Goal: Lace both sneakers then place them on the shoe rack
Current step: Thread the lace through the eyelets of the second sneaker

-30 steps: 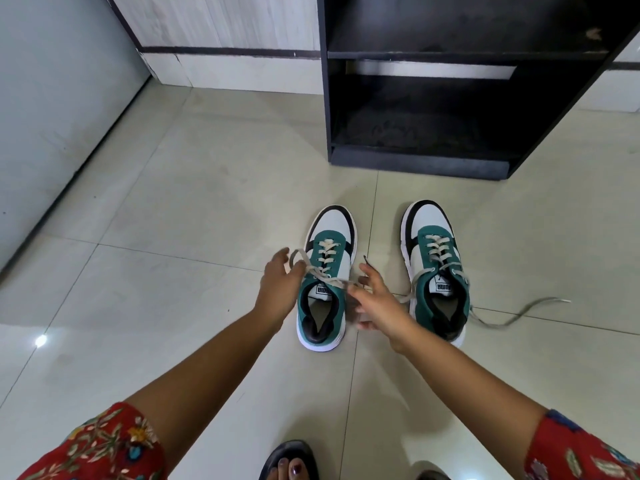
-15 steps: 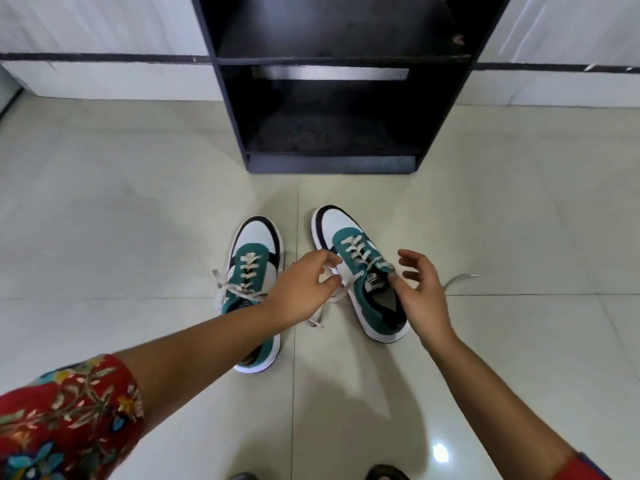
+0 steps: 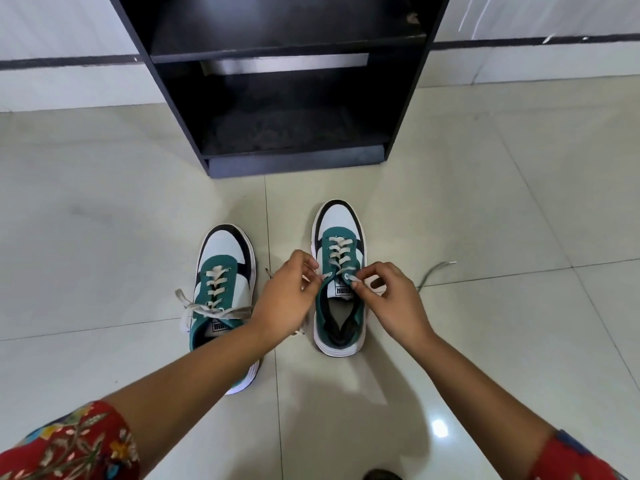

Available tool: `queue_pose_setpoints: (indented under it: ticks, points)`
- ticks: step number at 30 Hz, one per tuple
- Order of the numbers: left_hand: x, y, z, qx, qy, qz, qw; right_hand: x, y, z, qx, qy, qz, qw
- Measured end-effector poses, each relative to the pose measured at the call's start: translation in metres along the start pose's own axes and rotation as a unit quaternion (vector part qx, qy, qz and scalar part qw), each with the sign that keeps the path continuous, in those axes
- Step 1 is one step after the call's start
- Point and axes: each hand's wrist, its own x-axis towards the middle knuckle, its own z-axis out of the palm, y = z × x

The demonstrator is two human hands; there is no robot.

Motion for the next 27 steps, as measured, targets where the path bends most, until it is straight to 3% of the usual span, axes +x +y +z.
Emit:
queue_pose_setpoints:
  ticks: [9,15,27]
  points:
    - [0.015,-0.001,-0.016,0.147,-0.002,0.066,0.987,0.012,-0.005,-0.006,0.043,-0.02,0.053,0.997]
    - [0.013,0.009,-0.016,0.023,-0.034,-0.012,0.999,0.014,-0.012,-0.002,0.045,-0.015,0.035,0.998]
    - [0.01,-0.019,-0.028,0.274,0.011,0.145,0.951,0.011,0.017,-0.022,0.08,-0.006,0.121,0.989]
